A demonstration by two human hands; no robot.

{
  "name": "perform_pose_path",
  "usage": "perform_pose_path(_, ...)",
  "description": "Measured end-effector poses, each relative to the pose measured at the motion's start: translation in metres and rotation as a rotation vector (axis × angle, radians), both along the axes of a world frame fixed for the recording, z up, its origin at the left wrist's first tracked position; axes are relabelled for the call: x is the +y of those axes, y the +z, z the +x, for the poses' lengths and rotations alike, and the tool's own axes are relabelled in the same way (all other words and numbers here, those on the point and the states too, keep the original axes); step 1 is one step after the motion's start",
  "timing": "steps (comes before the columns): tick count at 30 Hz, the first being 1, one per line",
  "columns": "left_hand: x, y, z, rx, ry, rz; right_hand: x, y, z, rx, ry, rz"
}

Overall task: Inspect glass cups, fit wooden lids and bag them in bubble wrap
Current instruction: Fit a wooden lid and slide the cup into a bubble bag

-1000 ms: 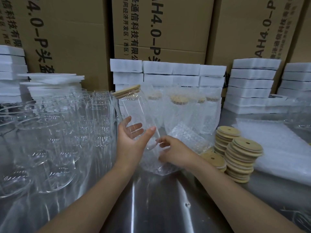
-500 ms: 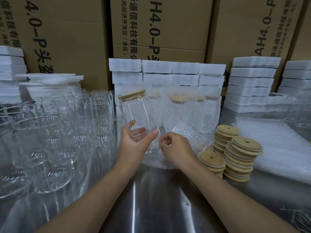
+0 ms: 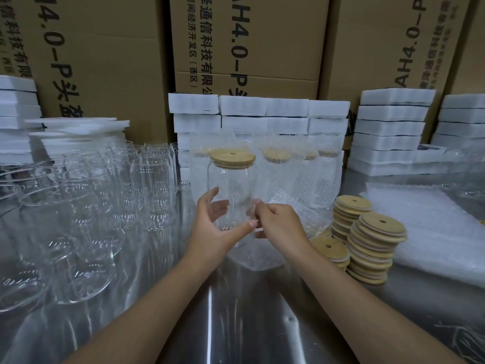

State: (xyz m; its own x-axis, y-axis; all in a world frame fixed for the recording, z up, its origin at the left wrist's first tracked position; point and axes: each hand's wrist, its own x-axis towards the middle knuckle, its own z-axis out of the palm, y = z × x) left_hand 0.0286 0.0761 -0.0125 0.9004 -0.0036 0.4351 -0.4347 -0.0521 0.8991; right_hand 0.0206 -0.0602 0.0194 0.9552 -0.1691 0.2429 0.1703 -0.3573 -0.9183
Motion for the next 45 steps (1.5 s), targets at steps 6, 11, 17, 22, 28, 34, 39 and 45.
perform_pose_path(6, -0.001, 0.0, -0.001, -0.033, -0.032, 0.052, 0.003, 0.0, -0.006, -0.157, 0.019, 0.007)
perform_pose_path(11, -0.002, 0.001, -0.001, -0.061, -0.011, 0.137, 0.007, -0.002, -0.012, -0.251, 0.015, -0.277)
perform_pose_path(17, -0.002, 0.002, -0.003, -0.124, 0.065, 0.32, 0.006, 0.0, -0.01, -0.228, -0.112, -0.208)
perform_pose_path(22, -0.001, 0.008, -0.003, 0.062, -0.067, 0.072, -0.002, 0.001, -0.005, -0.286, -0.17, -0.081)
perform_pose_path(28, -0.003, 0.011, 0.005, 0.404, -0.067, -0.316, -0.009, 0.0, 0.001, -0.348, -0.225, 0.059)
perform_pose_path(34, -0.001, 0.009, 0.006, 0.327, 0.031, -0.326, -0.009, -0.001, 0.002, -0.333, -0.251, 0.031)
perform_pose_path(39, -0.001, 0.008, 0.004, 0.305, 0.06, -0.29, -0.009, -0.002, 0.002, -0.339, -0.253, 0.024)
perform_pose_path(45, -0.001, 0.006, 0.004, 0.316, 0.056, -0.293, -0.006, -0.001, 0.0, -0.346, -0.243, 0.025)
